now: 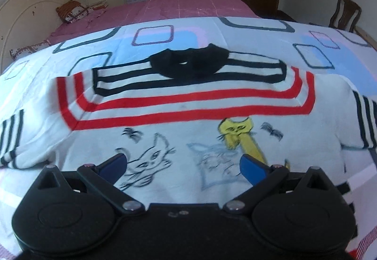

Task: Fold small clothes
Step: 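Lower the right tool onto a striped sleeve cuff and close it, then carry the sleeve across the sweater body and open the right tool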

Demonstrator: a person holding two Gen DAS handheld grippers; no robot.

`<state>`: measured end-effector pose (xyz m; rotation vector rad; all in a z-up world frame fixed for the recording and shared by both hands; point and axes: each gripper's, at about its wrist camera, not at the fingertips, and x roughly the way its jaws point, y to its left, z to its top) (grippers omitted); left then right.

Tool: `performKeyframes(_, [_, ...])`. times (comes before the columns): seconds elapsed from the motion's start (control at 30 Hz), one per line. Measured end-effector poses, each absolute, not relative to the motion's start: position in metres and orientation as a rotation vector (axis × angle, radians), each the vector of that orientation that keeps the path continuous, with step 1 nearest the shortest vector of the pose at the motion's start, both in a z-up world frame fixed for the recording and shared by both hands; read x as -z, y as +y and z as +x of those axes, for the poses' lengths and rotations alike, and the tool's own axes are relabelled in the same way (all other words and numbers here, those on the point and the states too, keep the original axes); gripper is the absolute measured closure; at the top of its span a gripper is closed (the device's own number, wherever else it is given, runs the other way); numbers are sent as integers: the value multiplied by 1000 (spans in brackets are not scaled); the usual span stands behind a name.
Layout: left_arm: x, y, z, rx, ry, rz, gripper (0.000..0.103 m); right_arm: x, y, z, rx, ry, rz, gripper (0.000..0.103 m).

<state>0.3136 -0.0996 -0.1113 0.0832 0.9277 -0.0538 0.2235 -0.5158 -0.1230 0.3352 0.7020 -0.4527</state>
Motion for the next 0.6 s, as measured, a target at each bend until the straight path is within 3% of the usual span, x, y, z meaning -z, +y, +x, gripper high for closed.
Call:
performKeyframes(0.3, [121,-117,332,21,944,123,2,161,-575,248,489,747,474,34])
performKeyframes(0.37, [123,-117,335,17,949,128,3,164,-581,252,504,735,487,50])
performKeyframes(0.43, [124,-116,336,14,946,138,5,165,-588,254,510,710,514,55])
performKeyframes(0.53, [127,-114,339,6,962,139,16,164,-596,256,514,676,551,90])
performKeyframes(0.6, [129,-111,341,26,976,120,29,163,-596,259,508,650,553,91])
